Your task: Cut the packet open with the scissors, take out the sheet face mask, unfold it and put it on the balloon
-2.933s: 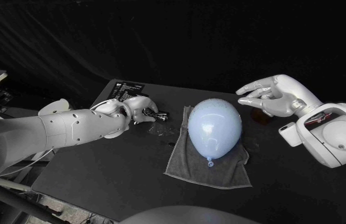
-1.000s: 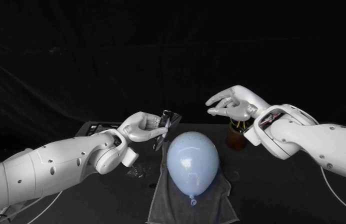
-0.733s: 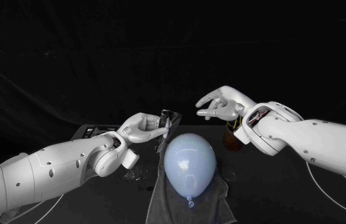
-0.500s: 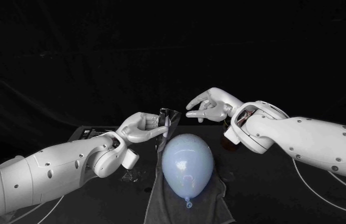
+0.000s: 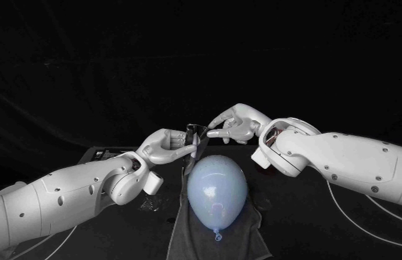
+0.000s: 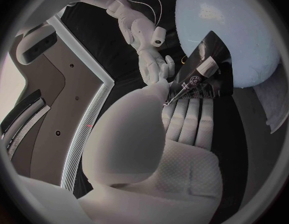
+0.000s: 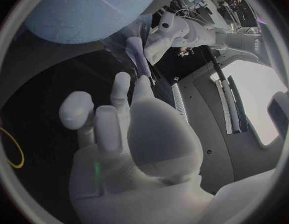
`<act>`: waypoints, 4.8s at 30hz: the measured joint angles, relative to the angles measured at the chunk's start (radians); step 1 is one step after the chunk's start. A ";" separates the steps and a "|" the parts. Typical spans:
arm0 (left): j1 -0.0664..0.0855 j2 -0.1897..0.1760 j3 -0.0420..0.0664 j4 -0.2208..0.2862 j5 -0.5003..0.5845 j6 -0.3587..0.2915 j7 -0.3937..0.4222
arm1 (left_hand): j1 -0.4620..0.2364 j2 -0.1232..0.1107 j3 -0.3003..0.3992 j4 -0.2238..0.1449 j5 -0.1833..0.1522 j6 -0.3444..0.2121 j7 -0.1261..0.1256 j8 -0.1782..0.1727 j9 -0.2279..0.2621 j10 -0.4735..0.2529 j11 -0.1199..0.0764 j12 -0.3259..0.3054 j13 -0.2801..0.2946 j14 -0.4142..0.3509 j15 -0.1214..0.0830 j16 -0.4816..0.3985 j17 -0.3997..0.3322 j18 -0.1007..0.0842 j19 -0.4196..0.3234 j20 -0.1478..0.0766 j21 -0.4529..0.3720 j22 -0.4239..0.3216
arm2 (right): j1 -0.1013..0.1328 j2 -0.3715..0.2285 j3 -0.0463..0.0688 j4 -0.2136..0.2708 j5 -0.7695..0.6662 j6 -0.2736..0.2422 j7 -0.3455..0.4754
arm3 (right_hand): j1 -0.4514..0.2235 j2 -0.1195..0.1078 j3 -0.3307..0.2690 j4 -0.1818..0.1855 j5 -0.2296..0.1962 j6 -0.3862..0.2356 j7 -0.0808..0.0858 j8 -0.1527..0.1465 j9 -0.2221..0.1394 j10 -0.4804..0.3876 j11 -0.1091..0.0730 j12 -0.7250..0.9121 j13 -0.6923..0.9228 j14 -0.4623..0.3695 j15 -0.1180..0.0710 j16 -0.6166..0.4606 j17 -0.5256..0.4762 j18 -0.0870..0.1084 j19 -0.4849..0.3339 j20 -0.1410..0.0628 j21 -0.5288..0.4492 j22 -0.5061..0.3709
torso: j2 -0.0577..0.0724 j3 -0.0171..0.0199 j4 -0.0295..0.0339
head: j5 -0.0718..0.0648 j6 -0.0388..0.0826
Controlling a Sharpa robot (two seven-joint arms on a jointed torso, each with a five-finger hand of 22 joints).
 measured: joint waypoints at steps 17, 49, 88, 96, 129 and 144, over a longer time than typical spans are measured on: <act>0.009 0.024 0.000 -0.020 -0.013 -0.003 -0.002 | 0.000 0.000 0.003 -0.003 0.000 0.000 0.000 0.000 0.001 0.000 0.000 0.000 0.000 0.000 0.000 0.000 -0.001 -0.001 0.000 0.000 0.000 -0.001 | -0.012 0.041 0.000 -0.034 0.057 0.038 0.025 | 0.123 0.107 0.044 -0.066 0.000 0.083 -0.035 0.056 0.029 0.027 -0.020 0.302 0.266 -0.005 -0.006 0.083 0.148 -0.007 0.011 -0.011 0.031 0.047 | 0.000 -0.0007 0.0002 | -0.005 0.001; 0.028 0.035 0.000 -0.023 -0.046 -0.069 -0.036 | -0.121 -0.106 -0.620 0.032 0.000 -0.230 -0.040 -0.094 -0.059 -0.209 0.050 -0.004 -0.004 -0.268 0.050 -0.070 -0.082 -0.086 -0.302 0.005 -0.136 -0.029 | -0.021 0.033 0.000 -0.032 0.145 -0.112 0.098 | 0.151 0.097 0.119 -0.122 -0.003 0.111 -0.053 0.142 0.082 0.038 -0.009 0.339 0.361 -0.011 -0.016 0.129 0.149 -0.023 0.042 -0.034 0.085 0.120 | -0.001 -0.0004 0.0001 | -0.010 0.010; 0.041 0.139 0.000 -0.105 0.040 -0.151 -0.176 | -0.071 0.014 -0.410 0.020 0.000 -0.043 -0.007 -0.040 -0.019 -0.014 0.007 0.011 0.001 -0.001 0.005 0.026 -0.023 -0.045 0.027 -0.002 -0.012 0.006 | -0.043 0.028 0.005 0.010 0.249 -0.366 0.159 | 0.137 0.110 0.148 -0.094 -0.008 0.092 -0.058 0.179 0.095 0.038 -0.009 0.339 0.362 -0.012 -0.017 0.131 0.149 -0.030 0.049 -0.034 0.096 0.139 | -0.001 0.0008 -0.0003 | -0.003 0.034; 0.042 0.164 0.000 -0.116 0.051 -0.150 -0.211 | -0.092 -0.007 -0.482 0.024 0.000 -0.115 -0.021 -0.070 -0.037 -0.056 0.027 0.002 -0.001 -0.031 0.019 0.002 -0.032 -0.046 0.005 0.002 -0.031 -0.003 | -0.045 0.033 0.007 0.010 0.260 -0.380 0.171 | 0.047 0.068 0.309 -0.159 -0.006 0.072 -0.053 0.204 0.098 0.042 -0.006 0.391 0.367 -0.010 -0.018 0.134 0.150 -0.030 0.049 -0.034 0.096 0.151 | -0.001 -0.0003 0.0001 | -0.003 0.037; 0.043 0.202 0.000 -0.153 0.131 -0.197 -0.184 | 0.085 0.095 -0.104 -0.014 -0.009 0.185 -0.069 0.110 0.033 0.293 -0.093 0.032 0.001 0.213 -0.095 0.095 0.030 0.010 0.105 -0.026 0.106 0.073 | -0.058 0.022 0.011 0.016 0.282 -0.382 0.182 | -0.185 -0.042 0.670 -0.261 -0.006 0.050 -0.054 0.274 0.115 0.097 -0.050 0.397 0.376 -0.002 -0.030 0.129 0.149 -0.030 0.042 -0.030 0.074 0.145 | -0.001 0.0002 -0.0003 | 0.001 0.040; 0.056 0.197 0.000 -0.215 -0.080 -0.264 -0.136 | 0.001 0.043 0.036 -0.088 -0.006 0.180 -0.066 0.124 0.033 0.317 -0.099 0.008 0.000 0.220 -0.095 0.078 0.050 0.009 0.064 -0.032 0.194 0.129 | -0.040 -0.060 0.010 -0.005 0.257 -0.284 0.202 | -0.322 -0.212 0.613 -0.246 -0.002 -0.133 0.056 0.124 0.048 -0.246 0.072 -0.316 -0.223 -0.377 0.089 -0.474 -0.546 0.042 -0.406 0.074 -0.529 -0.345 | -0.001 -0.0009 -0.0002 | -0.005 0.045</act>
